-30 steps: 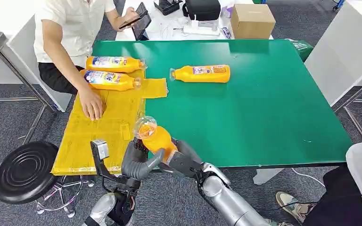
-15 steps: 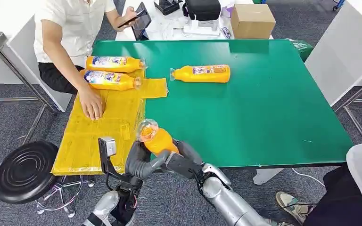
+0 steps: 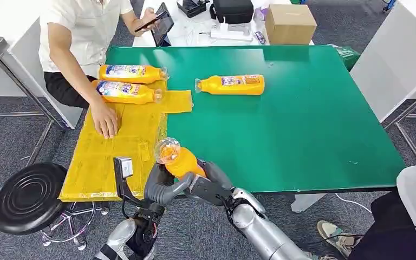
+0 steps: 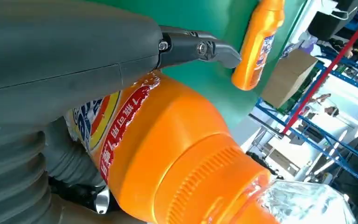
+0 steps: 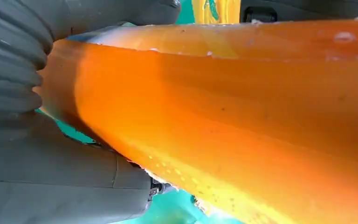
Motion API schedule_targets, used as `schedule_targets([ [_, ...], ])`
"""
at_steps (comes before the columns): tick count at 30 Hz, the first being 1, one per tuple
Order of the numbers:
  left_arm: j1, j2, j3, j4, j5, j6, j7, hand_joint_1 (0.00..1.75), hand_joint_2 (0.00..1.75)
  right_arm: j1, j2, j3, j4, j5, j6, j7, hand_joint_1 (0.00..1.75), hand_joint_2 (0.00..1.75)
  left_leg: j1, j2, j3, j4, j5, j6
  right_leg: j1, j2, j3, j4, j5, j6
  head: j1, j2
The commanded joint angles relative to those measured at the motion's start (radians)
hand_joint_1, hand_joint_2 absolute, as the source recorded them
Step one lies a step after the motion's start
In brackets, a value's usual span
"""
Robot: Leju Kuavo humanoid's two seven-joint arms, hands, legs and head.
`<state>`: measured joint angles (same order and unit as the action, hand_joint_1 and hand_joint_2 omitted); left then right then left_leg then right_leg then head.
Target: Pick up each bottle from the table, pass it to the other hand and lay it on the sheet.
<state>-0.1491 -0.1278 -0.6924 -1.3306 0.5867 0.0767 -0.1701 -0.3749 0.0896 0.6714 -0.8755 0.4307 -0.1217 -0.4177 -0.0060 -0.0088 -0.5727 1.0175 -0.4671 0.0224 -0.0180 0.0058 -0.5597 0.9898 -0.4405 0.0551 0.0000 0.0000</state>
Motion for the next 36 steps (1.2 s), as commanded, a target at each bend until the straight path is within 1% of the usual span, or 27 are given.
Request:
schedule_targets([
  [1,-0.049,0.023,-0.051,0.066,0.004,-0.003,0.015,0.00,1.75,-0.065,0.007,0.061,0.041,0.002,0.005,-0.003,1.75,1.75,0.001,0.002,0.001,0.000,0.000,-0.002,0.001,0.001,0.001,0.000,0.000,-0.002,0.000,0.000],
  [3,-0.061,0.026,-0.065,0.076,-0.019,0.002,0.006,0.00,1.75,-0.067,0.009,0.066,0.039,0.001,0.005,-0.002,1.75,1.75,0.001,0.002,0.001,0.000,0.000,-0.002,0.001,0.001,0.001,-0.001,0.001,-0.003,0.000,0.000],
  [4,-0.065,0.024,-0.072,0.079,-0.027,-0.001,0.003,1.19,1.75,-0.069,0.010,0.067,0.039,0.001,0.005,0.000,1.75,1.75,0.001,0.002,0.000,0.000,0.000,-0.002,0.001,0.001,0.000,0.000,0.001,-0.002,0.000,0.000],
  [5,-0.069,0.023,-0.077,0.079,-0.032,-0.011,-0.004,1.75,1.75,-0.074,0.011,0.068,0.042,-0.001,0.008,0.000,1.75,1.75,0.000,0.001,0.000,0.000,0.000,-0.001,0.000,0.001,0.000,0.000,0.000,-0.001,0.000,0.000],
  [9,-0.074,0.015,-0.073,0.081,-0.033,-0.031,-0.013,1.75,1.75,-0.084,0.023,0.071,0.056,-0.009,0.010,-0.006,1.75,1.75,0.001,0.003,0.001,0.000,0.000,-0.002,0.002,0.001,0.001,0.000,0.001,-0.003,0.000,0.000],
  [12,-0.073,0.014,-0.073,0.072,-0.034,-0.045,-0.019,1.75,1.75,-0.085,0.023,0.074,0.052,-0.013,0.014,-0.008,1.75,1.75,0.000,0.001,0.000,0.000,0.000,-0.001,0.000,0.001,0.000,0.000,0.000,-0.001,0.000,0.000],
  [19,-0.070,0.015,-0.066,0.061,-0.028,-0.066,-0.026,1.75,1.75,-0.083,0.024,0.069,0.047,-0.026,0.019,-0.016,1.75,1.75,0.001,0.002,0.000,0.001,0.000,-0.001,0.001,0.001,0.000,0.001,0.000,-0.002,0.000,0.000],
  [21,-0.069,0.014,-0.060,0.058,-0.017,-0.076,-0.025,1.75,1.75,-0.082,0.025,0.068,0.045,-0.033,0.024,-0.023,1.34,1.75,0.001,0.003,0.001,0.000,0.000,-0.002,0.002,0.002,0.001,0.000,0.000,-0.003,0.000,0.000],
  [22,-0.070,0.016,-0.058,0.058,-0.009,-0.083,-0.020,1.75,1.75,-0.080,0.025,0.069,0.046,-0.036,0.028,-0.026,1.38,1.75,0.001,0.002,0.000,0.000,0.000,-0.001,0.001,0.001,0.000,0.000,0.000,-0.002,0.000,0.000],
  [24,-0.072,0.019,-0.053,0.060,0.002,-0.089,-0.014,1.75,1.75,-0.080,0.026,0.067,0.047,-0.041,0.030,-0.029,1.38,1.75,0.001,0.002,0.001,0.000,0.000,-0.002,0.001,0.001,0.000,0.000,0.000,-0.002,0.000,0.000],
  [25,-0.074,0.021,-0.053,0.062,0.003,-0.089,-0.013,1.75,1.75,-0.080,0.026,0.066,0.048,-0.043,0.030,-0.030,1.34,1.75,0.001,0.002,0.001,0.000,0.000,-0.002,0.001,0.001,0.000,0.000,0.000,-0.002,0.000,0.000],
  [26,-0.075,0.022,-0.046,0.063,0.014,-0.092,-0.010,1.75,1.75,-0.080,0.028,0.064,0.050,-0.047,0.030,-0.032,1.13,1.75,0.000,0.001,0.000,0.000,0.000,-0.001,0.000,0.001,0.000,0.000,0.000,-0.001,0.000,0.000],
  [27,-0.076,0.023,-0.042,0.063,0.017,-0.091,-0.011,1.75,1.75,-0.079,0.029,0.063,0.050,-0.047,0.029,-0.032,0.47,1.75,0.000,0.001,0.000,0.000,0.000,-0.001,0.000,0.001,0.000,0.000,0.000,-0.001,0.000,0.000],
  [28,-0.076,0.023,-0.033,0.062,0.021,-0.083,-0.014,1.75,1.75,-0.074,0.033,0.055,0.048,-0.054,0.019,-0.033,0.00,1.75,0.001,0.002,0.000,0.000,0.000,-0.002,0.001,0.001,0.000,0.000,0.000,-0.002,0.000,0.000],
  [30,-0.083,0.025,-0.015,0.060,0.013,-0.054,-0.020,1.75,1.75,-0.061,0.038,0.050,0.034,-0.056,-0.001,-0.044,0.00,1.75,0.000,0.002,0.000,0.000,0.000,-0.001,0.000,0.001,0.000,0.000,0.000,-0.001,0.000,0.000],
  [31,-0.088,0.026,-0.008,0.059,0.019,-0.049,-0.014,1.75,1.75,-0.049,0.038,0.046,0.020,-0.061,-0.010,-0.056,0.00,0.00,0.001,0.002,0.001,0.000,0.000,-0.002,0.001,0.001,0.000,0.000,0.000,-0.003,0.000,0.000],
  [32,-0.090,0.027,-0.007,0.058,0.019,-0.049,-0.014,1.75,1.75,-0.044,0.039,0.043,0.014,-0.063,-0.016,-0.060,0.00,0.00,0.001,0.001,0.001,0.000,0.000,-0.001,0.001,0.000,0.000,0.000,0.000,-0.002,0.000,0.000],
  [33,-0.091,0.030,-0.005,0.050,0.004,-0.040,-0.028,1.75,1.75,-0.034,0.040,0.036,0.005,-0.066,-0.032,-0.062,0.00,1.75,0.002,0.001,0.001,0.000,0.000,-0.003,0.003,0.000,0.001,0.000,0.000,-0.003,0.000,0.000],
  [35,-0.083,0.033,0.001,0.013,-0.034,-0.020,-0.056,1.75,1.75,-0.012,0.034,0.016,-0.011,-0.071,-0.064,-0.063,0.00,1.75,0.001,0.000,0.000,0.000,0.000,-0.001,0.001,0.000,0.000,0.000,0.000,-0.002,0.000,0.000],
  [36,-0.080,0.034,0.003,0.000,-0.039,-0.018,-0.053,1.75,1.75,-0.008,0.030,0.014,-0.012,-0.072,-0.063,-0.065,0.00,1.75,0.002,0.001,0.001,0.000,0.000,-0.002,0.003,0.000,0.001,-0.001,0.000,-0.003,0.000,0.000],
])
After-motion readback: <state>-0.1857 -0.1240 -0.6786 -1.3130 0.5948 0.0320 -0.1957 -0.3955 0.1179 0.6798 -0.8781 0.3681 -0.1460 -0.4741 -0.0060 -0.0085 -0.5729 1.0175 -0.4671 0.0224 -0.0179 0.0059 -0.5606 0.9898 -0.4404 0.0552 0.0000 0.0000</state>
